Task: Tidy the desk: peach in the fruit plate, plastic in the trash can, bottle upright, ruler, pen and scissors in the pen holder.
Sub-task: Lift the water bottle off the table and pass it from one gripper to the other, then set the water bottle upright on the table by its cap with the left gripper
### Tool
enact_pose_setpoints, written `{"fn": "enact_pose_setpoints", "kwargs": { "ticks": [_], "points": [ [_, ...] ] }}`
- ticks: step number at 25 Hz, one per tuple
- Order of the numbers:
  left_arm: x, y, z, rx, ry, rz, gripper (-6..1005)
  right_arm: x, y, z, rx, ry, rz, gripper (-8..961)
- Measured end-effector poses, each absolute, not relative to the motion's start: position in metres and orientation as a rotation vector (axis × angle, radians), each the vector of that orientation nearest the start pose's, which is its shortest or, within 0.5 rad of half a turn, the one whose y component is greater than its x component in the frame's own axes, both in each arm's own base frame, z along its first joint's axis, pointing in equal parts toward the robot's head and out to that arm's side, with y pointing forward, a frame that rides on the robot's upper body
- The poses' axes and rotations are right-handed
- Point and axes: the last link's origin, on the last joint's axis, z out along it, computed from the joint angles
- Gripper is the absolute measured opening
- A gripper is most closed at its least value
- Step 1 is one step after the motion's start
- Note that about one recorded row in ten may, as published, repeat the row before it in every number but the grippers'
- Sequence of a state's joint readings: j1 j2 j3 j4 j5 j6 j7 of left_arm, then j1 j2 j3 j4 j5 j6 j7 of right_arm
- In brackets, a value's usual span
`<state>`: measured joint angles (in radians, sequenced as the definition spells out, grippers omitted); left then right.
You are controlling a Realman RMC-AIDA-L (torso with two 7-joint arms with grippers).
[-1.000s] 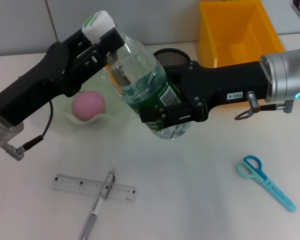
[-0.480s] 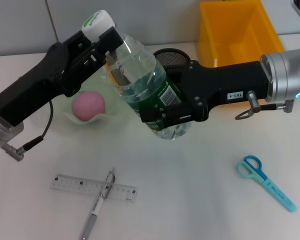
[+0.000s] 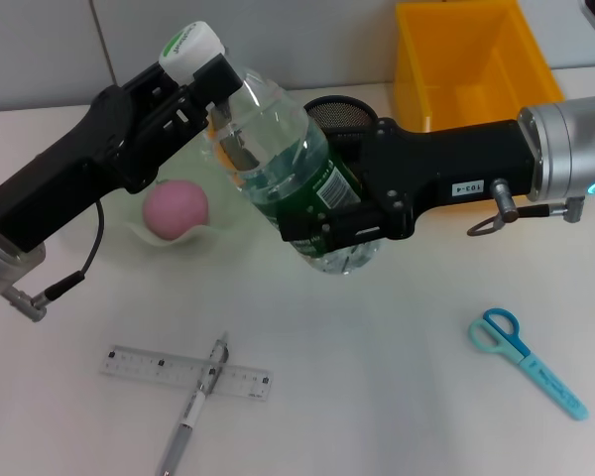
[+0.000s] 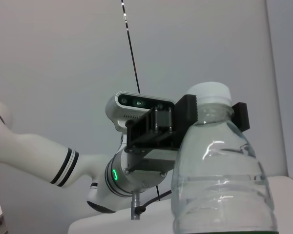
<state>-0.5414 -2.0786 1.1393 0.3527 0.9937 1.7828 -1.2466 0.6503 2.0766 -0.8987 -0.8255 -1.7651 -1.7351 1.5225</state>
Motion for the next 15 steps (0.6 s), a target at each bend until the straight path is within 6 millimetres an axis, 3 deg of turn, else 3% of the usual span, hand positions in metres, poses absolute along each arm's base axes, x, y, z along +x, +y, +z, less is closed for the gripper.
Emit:
{"fn": "enact_pose_setpoints", "kwargs": {
  "ticks": [15],
  "points": [
    [-0.1896, 0.3121, 0.0021, -2.364, -0.562, -1.783, 437, 0.1581, 0.3451, 0.0140, -2.965, 0.268, 0.952, 782]
  ]
}}
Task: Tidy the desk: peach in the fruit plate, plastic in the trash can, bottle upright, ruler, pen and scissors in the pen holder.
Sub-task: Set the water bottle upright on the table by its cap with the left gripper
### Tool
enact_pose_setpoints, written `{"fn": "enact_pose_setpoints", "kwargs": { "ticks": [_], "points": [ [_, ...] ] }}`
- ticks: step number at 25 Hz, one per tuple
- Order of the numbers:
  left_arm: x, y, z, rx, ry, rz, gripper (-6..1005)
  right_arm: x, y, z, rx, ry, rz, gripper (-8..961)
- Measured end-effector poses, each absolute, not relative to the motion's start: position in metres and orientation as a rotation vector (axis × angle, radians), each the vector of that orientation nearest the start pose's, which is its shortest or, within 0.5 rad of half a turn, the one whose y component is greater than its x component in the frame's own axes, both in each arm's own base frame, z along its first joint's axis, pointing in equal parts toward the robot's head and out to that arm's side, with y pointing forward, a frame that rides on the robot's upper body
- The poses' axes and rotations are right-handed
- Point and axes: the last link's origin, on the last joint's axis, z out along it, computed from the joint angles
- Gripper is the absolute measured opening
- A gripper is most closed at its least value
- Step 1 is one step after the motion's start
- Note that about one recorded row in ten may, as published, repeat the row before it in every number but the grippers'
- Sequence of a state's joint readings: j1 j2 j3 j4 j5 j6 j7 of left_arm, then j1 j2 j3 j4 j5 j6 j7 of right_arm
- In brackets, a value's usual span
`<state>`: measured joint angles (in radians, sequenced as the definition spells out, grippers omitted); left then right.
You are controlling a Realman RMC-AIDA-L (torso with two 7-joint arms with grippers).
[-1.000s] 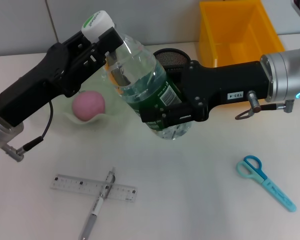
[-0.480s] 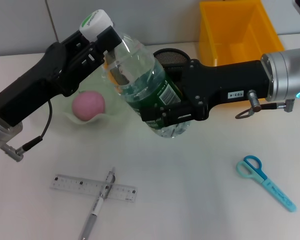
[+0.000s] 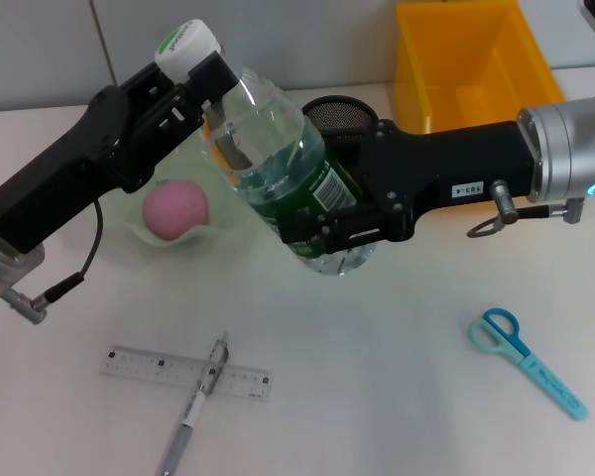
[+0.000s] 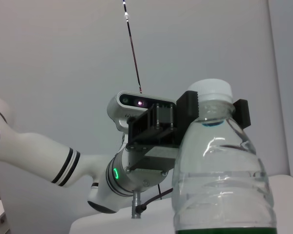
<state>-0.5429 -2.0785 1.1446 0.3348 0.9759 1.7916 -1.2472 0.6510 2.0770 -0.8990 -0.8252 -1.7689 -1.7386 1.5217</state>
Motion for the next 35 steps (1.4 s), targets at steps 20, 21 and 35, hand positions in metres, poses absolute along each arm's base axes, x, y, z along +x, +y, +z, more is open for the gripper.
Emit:
{"fn": "enact_pose_setpoints", "kwargs": {
  "ticks": [20, 21, 35],
  "points": [
    [-0.1894, 0.3112, 0.0033, -2.367, -0.563, -1.795, 437, 0.1566, 0.3428, 0.0065, -3.014, 0.245, 0.890, 782],
    [-0.1894, 0.3112, 0.0033, -2.367, -0.563, -1.795, 437, 0.1568, 0.3428, 0.0065, -3.015, 0.244, 0.885, 782],
    [-0.1904, 0.3103, 0.0035, -2.364, -0.565, -1.796, 438, 0.1543, 0.3444, 0.0100, -3.024, 0.221, 0.839, 782]
  ]
}}
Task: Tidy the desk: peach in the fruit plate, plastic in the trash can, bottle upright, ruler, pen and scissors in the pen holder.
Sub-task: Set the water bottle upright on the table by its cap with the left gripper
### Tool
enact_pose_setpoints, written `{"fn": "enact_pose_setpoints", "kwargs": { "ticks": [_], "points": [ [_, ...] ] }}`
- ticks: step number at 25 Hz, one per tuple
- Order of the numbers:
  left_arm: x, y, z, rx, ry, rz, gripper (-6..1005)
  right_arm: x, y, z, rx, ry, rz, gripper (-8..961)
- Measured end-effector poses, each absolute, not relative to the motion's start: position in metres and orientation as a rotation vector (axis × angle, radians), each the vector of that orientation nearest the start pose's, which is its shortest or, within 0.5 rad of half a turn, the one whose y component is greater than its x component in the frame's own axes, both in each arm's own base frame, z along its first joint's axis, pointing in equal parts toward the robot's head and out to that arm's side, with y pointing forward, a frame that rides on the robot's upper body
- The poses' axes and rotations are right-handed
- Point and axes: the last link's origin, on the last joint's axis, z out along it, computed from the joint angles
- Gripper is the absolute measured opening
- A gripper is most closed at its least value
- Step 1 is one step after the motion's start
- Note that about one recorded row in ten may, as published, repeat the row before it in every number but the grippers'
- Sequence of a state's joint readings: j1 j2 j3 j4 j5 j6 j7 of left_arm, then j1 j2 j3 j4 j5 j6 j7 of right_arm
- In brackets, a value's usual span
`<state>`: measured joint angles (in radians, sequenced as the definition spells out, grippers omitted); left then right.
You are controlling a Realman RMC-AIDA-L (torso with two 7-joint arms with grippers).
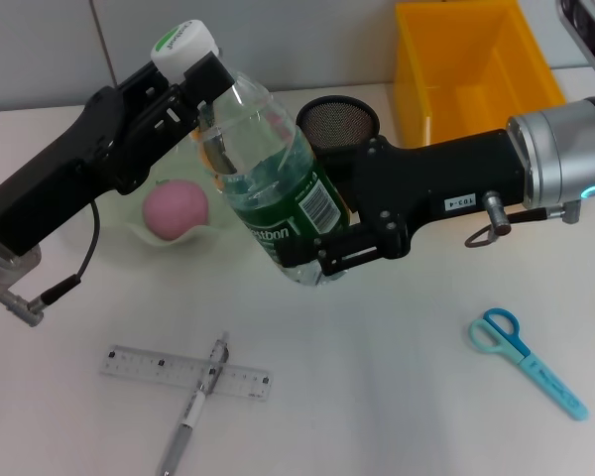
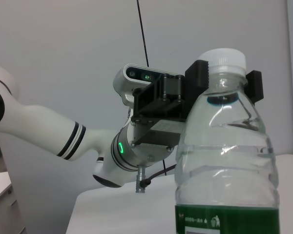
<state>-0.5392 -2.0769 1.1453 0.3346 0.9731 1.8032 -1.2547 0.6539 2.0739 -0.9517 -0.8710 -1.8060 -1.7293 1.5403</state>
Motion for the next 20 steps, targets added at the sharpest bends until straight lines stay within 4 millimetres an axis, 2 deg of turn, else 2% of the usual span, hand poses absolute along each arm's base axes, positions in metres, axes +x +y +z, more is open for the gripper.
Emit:
{"fn": "enact_pose_setpoints", "kwargs": {
  "ticks": [20],
  "points": [
    [-0.1910, 0.3091, 0.0025, -2.381, -0.571, -1.789, 437, 0.1497, 0.3451, 0.0135, -3.050, 0.196, 0.758, 781]
  ]
}}
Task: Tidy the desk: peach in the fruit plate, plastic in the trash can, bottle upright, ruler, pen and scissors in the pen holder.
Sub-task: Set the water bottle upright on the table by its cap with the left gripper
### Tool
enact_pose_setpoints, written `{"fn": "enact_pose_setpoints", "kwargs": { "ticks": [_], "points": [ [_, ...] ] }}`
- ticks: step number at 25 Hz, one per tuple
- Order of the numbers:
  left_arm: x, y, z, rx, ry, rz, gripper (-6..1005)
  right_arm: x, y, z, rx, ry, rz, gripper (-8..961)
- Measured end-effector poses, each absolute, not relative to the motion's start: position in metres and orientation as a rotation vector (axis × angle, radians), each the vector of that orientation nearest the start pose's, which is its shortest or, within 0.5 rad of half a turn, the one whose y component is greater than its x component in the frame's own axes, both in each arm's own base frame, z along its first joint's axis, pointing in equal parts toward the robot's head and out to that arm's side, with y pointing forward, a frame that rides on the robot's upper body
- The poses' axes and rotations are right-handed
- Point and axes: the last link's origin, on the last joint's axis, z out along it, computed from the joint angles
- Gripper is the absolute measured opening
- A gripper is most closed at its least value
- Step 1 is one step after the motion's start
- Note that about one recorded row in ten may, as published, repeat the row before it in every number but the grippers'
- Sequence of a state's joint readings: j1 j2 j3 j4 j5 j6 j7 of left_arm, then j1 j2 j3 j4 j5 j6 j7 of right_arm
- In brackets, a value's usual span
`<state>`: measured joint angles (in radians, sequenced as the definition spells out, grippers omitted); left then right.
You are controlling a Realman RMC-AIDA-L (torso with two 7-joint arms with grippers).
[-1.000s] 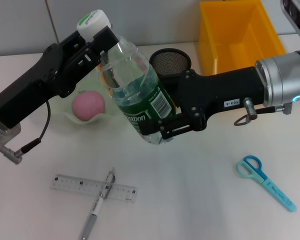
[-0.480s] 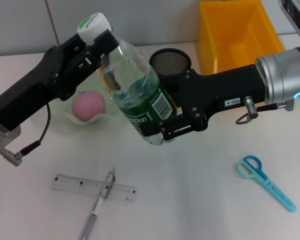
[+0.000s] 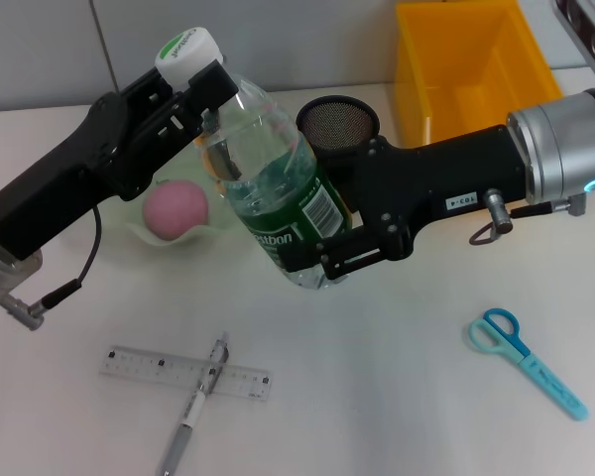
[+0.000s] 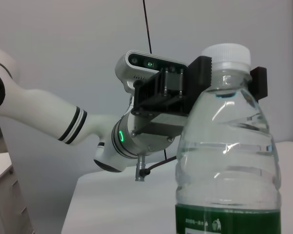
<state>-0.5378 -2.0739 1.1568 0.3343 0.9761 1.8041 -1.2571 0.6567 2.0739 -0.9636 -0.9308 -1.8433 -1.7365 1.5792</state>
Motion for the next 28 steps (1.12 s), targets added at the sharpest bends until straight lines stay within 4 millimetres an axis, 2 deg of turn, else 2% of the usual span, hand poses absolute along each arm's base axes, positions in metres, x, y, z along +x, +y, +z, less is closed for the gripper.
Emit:
{"fn": "enact_pose_setpoints", "kwargs": {
  "ticks": [28],
  "points": [
    [-0.1902, 0.3074, 0.0050, -2.378, -0.573, -1.822, 439, 0.1505, 0.3454, 0.0128, -3.071, 0.232, 0.682, 781]
  ]
}}
